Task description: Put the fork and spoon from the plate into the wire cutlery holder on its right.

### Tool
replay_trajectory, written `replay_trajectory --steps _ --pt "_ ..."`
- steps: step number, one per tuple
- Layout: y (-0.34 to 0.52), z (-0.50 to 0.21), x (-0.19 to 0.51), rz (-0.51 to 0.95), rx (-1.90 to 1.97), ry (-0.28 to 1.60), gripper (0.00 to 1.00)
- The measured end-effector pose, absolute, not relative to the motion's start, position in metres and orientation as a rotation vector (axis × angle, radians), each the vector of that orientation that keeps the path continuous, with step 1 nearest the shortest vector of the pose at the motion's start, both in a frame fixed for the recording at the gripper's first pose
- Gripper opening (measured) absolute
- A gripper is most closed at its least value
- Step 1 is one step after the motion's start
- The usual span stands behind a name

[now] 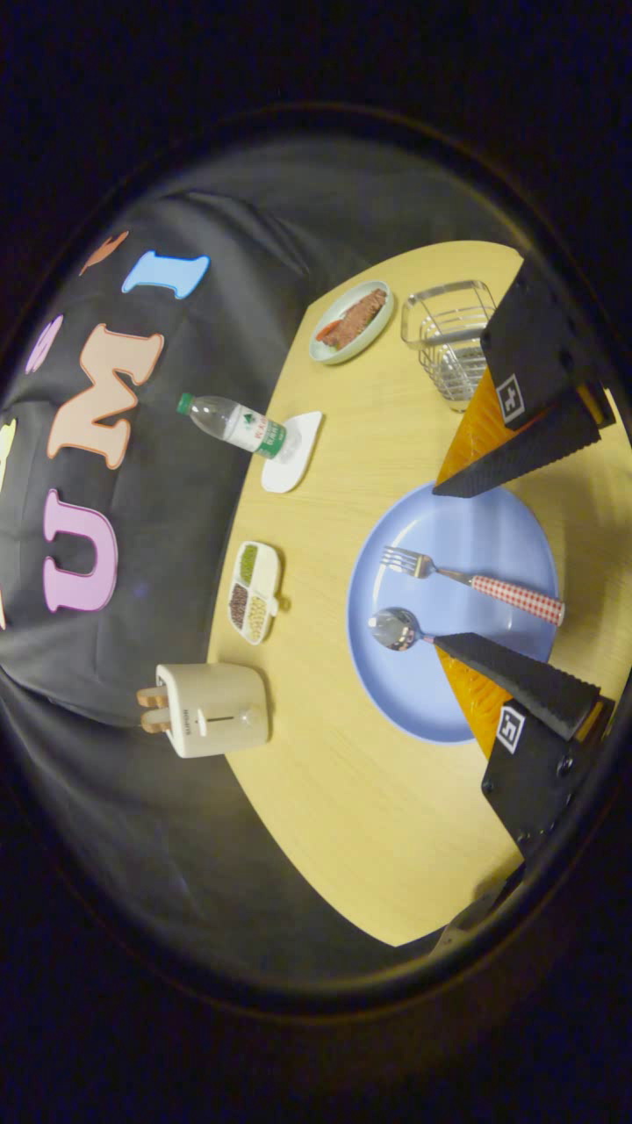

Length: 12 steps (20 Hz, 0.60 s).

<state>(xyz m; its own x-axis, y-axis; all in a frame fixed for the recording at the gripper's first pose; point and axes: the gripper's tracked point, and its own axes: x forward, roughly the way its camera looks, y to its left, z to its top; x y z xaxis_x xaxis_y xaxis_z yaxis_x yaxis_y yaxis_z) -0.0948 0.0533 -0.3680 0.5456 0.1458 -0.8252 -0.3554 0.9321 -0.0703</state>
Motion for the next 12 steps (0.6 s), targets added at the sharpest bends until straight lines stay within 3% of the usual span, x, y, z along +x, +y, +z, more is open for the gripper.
replay_trajectory --steps 4,12 --pt "0.048 -0.396 -0.112 0.305 -0.244 1.037 0.95" --pt "0.045 -0.409 -0.127 0.291 -0.228 1.105 0.33"
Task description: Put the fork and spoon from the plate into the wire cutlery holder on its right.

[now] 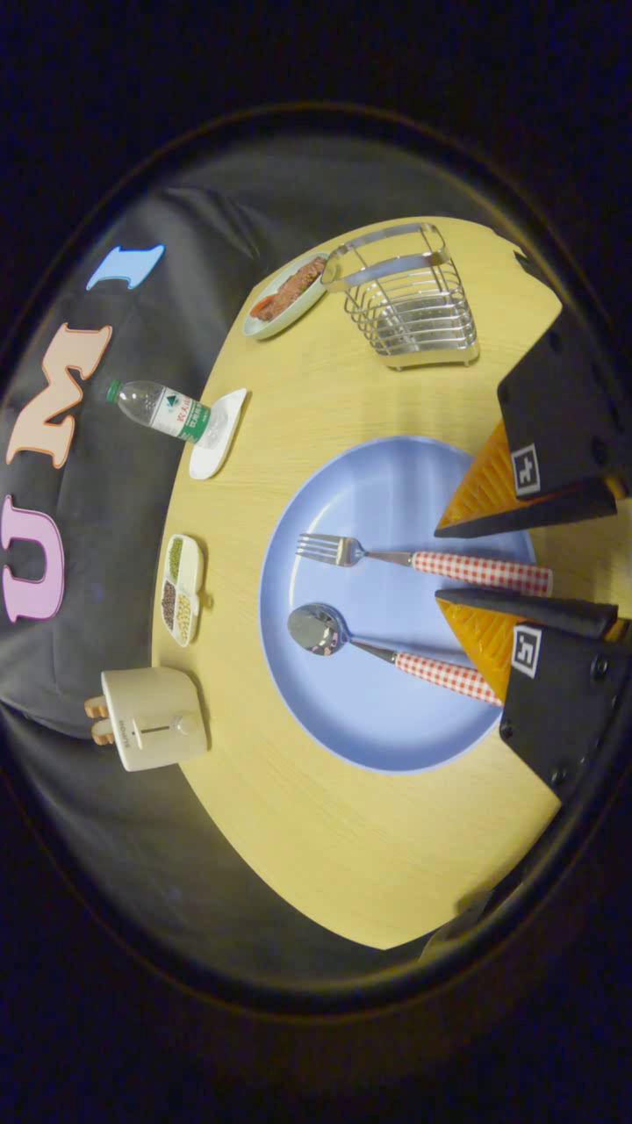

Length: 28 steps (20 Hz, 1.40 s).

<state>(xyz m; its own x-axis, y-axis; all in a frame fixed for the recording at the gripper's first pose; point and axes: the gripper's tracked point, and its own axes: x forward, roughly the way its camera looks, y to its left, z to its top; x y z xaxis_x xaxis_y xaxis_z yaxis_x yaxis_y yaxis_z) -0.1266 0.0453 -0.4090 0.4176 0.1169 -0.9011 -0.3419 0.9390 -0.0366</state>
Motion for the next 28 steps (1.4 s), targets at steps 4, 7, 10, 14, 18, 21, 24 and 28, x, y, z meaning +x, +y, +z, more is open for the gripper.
replay_trajectory --steps 4,7,10,14,18,21,24,28 --pt "0.038 -0.405 -0.128 0.269 -0.225 1.123 0.18" --pt "0.033 -0.404 -0.128 0.250 -0.212 1.142 0.12" --pt "0.030 -0.397 -0.128 0.270 -0.203 1.167 0.12" --pt "0.021 -0.375 -0.121 0.325 -0.211 1.170 0.12" --pt "0.006 -0.354 -0.111 0.388 -0.225 1.162 0.12" --pt "-0.013 -0.338 -0.104 0.433 -0.233 1.167 0.12" --pt "-0.037 -0.321 -0.098 0.473 -0.255 1.180 0.12" --pt "-0.070 -0.303 -0.090 0.517 -0.277 1.192 0.12"
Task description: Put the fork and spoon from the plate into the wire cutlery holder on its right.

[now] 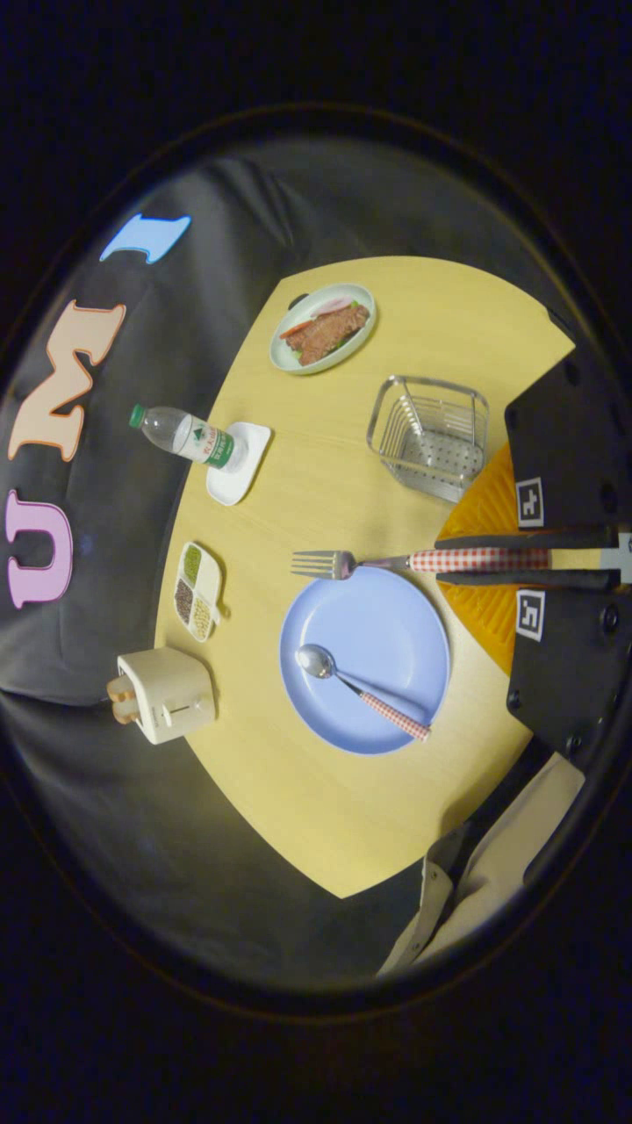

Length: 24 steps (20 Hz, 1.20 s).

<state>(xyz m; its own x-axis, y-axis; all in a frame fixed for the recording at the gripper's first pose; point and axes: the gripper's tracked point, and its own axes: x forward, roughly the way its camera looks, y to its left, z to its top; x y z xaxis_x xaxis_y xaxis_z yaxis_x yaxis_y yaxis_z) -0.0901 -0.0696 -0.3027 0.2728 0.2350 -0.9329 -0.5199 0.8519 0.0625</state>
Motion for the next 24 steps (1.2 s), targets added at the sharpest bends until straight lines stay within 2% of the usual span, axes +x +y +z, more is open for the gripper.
replay_trajectory --steps 13,24 --pt "-0.177 -0.285 -0.082 0.635 -0.467 1.358 0.12" --pt "-0.190 -0.311 -0.076 0.709 -0.581 1.576 0.12"
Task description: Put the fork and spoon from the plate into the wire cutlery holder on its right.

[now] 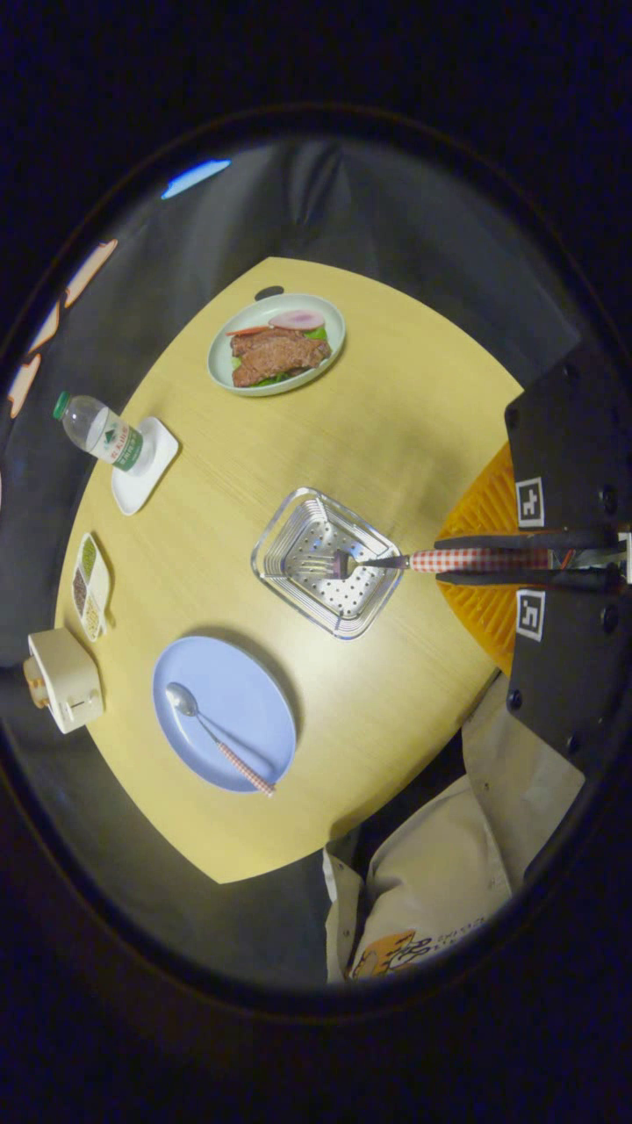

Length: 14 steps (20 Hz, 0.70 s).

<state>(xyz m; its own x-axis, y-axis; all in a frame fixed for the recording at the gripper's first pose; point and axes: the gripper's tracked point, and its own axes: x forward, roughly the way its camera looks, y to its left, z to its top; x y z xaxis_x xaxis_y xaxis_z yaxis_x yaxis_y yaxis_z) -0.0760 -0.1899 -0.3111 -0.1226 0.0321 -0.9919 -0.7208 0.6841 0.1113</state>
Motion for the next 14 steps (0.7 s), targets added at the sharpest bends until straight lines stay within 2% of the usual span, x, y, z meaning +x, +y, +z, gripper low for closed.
replay_trajectory --steps 4,11,13,14 --pt "-0.193 -0.324 -0.071 0.721 -0.650 1.649 0.12" --pt "-0.182 -0.336 -0.068 0.725 -0.672 1.668 0.14" --pt "-0.179 -0.338 -0.067 0.716 -0.648 1.667 0.18" --pt "-0.176 -0.337 -0.064 0.709 -0.633 1.656 0.24"
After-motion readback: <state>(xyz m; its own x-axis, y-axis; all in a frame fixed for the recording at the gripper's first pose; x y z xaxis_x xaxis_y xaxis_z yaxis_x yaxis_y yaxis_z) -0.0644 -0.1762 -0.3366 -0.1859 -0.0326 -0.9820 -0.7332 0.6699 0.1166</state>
